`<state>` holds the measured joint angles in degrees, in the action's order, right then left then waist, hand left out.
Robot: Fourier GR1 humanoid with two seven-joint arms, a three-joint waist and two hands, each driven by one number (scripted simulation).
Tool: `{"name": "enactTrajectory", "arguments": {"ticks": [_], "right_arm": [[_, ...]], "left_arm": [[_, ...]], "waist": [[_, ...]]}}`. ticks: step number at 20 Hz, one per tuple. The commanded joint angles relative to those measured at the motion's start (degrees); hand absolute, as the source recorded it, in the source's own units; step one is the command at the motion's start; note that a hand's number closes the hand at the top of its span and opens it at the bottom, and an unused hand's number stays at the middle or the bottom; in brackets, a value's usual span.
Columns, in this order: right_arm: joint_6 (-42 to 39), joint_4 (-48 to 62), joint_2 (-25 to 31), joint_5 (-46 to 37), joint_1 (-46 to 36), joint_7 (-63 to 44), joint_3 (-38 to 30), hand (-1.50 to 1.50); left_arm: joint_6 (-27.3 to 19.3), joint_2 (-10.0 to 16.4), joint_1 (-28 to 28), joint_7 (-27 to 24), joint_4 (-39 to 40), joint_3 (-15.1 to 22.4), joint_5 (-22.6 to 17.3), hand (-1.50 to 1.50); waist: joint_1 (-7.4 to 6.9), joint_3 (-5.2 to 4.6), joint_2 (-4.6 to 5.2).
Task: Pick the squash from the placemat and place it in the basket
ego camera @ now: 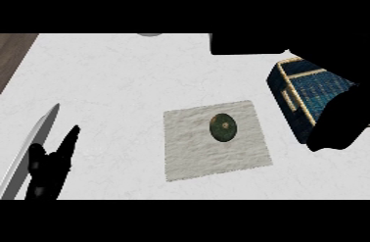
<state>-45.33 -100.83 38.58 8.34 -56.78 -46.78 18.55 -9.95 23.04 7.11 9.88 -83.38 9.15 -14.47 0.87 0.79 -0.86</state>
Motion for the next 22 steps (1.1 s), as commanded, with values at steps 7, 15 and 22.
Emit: {"name": "enactTrajectory", "arguments": {"ticks": [7, 15, 22], "right_arm": [[4.2, -4.6, -5.9, -3.8, 6.1, -5.6, 3.6, -1.5], [6.4, -2.2, -11.0, -16.1, 11.5, 1.2, 6.2, -1.5], [7.7, -0.1, -9.4, -25.6, 19.4, 9.7, 9.5, -1.5]], "left_arm": [[1.1, -3.2, -0.7, 4.3, 3.4, 2.0, 0.6, 0.0], [3.3, -2.7, -0.2, 2.4, 4.4, 0.0, 1.0, 0.0], [3.6, -4.3, -1.2, 0.7, 7.9, -0.6, 2.1, 0.0]], "waist": [[-0.75, -0.84, 0.84], [-1.28, -0.82, 1.01], [-0.83, -0.8, 1.16]]}}
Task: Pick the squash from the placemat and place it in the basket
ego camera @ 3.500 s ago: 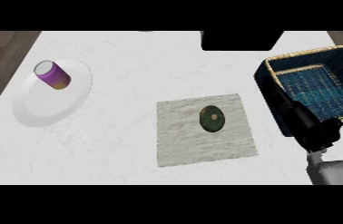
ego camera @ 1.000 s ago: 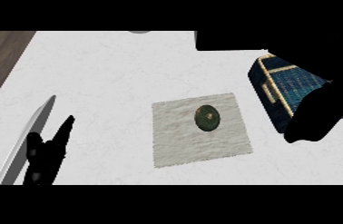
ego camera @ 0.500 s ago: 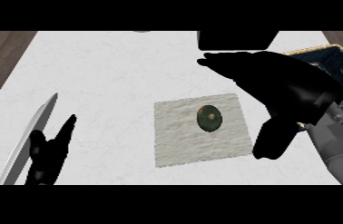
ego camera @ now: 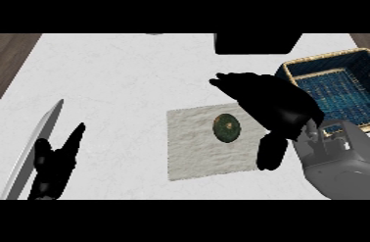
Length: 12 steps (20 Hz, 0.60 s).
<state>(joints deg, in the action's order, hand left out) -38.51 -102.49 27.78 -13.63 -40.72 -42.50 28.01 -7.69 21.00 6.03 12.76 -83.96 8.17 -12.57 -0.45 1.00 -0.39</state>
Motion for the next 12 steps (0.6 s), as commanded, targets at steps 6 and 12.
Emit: {"name": "enactTrajectory", "arguments": {"ticks": [6, 12], "right_arm": [[2.6, 7.8, -1.5, -8.6, 3.2, 9.8, 0.6, -1.5], [10.5, 9.1, -2.6, -17.0, 10.3, 15.7, 4.5, -1.5]], "left_arm": [[0.2, -2.7, -0.8, 2.0, 4.7, 0.6, 1.3, 0.0], [1.5, -3.3, 0.8, 1.0, 3.9, 0.0, 0.9, 0.0]], "waist": [[0.17, -1.01, 0.59], [0.34, -0.99, 0.53]]}}
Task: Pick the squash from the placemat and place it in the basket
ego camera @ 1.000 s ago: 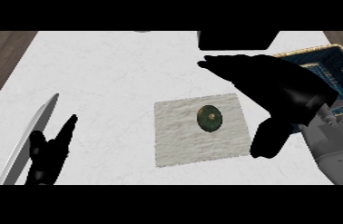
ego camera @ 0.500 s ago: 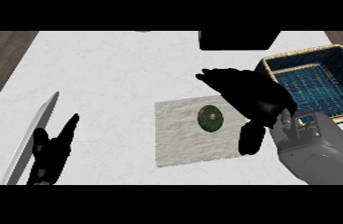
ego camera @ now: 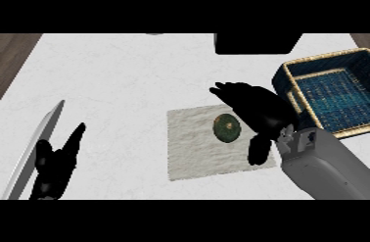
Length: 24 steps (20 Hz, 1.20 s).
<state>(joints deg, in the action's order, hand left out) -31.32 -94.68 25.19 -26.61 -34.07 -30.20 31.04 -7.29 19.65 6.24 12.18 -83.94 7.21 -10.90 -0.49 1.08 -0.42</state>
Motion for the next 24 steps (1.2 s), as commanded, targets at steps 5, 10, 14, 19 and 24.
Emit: {"name": "enactTrajectory", "arguments": {"ticks": [5, 10, 14, 19, 24], "right_arm": [[4.4, 5.7, -3.4, -6.8, 1.3, 4.9, 1.1, -1.5], [4.0, 6.1, -2.6, -7.8, 2.8, 8.6, 0.0, -1.5], [2.7, 9.1, -4.4, -9.2, 1.4, 7.9, -0.2, -1.5], [0.5, 13.3, -5.4, -11.7, 0.0, 7.1, 1.0, -1.5], [2.3, 14.8, -7.8, -14.1, 1.7, 7.9, 1.0, -1.5]], "left_arm": [[1.7, -1.9, 1.3, 1.1, 3.8, 0.4, 0.0, 0.0], [1.2, -1.7, 2.1, 4.3, 1.0, 0.0, 0.5, 0.0], [2.0, -2.8, -0.1, 0.9, 5.7, -1.0, 0.9, 0.0], [2.5, -2.6, 3.3, -1.2, 4.9, -1.4, 1.6, 0.0], [2.1, -3.5, -0.2, 3.4, 3.5, -0.9, 2.2, 0.0]], "waist": [[0.07, -1.08, 0.57], [0.28, -1.07, 0.44], [0.39, -1.11, 0.54], [-0.01, -1.13, 0.55], [0.43, -1.09, 0.5]]}}
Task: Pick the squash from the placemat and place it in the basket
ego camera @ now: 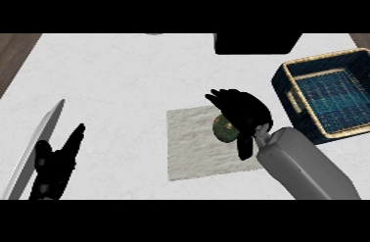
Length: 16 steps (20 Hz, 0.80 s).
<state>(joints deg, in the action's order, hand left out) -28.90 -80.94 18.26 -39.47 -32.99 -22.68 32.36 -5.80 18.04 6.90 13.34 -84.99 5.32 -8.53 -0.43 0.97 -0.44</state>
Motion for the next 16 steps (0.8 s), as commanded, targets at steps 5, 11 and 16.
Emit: {"name": "enactTrajectory", "arguments": {"ticks": [5, 11, 16], "right_arm": [[3.6, 5.0, -2.8, -4.3, 0.7, 2.9, -0.2, -1.5], [6.0, 8.4, -4.8, -6.2, 1.4, 5.7, -0.7, -1.5], [11.3, 10.8, -3.1, -11.5, 4.3, 12.2, 3.3, 1.5]], "left_arm": [[-0.7, -4.1, -1.5, 3.8, 3.9, 2.0, 1.0, 0.0], [3.1, -2.0, 4.3, 0.8, 2.3, 0.1, -0.4, 0.0], [4.1, -1.2, 2.1, 0.4, 4.7, -1.8, -0.6, 0.0]], "waist": [[0.42, -0.96, 0.54], [-0.18, -0.97, 0.5], [-0.07, -0.96, 0.64]]}}
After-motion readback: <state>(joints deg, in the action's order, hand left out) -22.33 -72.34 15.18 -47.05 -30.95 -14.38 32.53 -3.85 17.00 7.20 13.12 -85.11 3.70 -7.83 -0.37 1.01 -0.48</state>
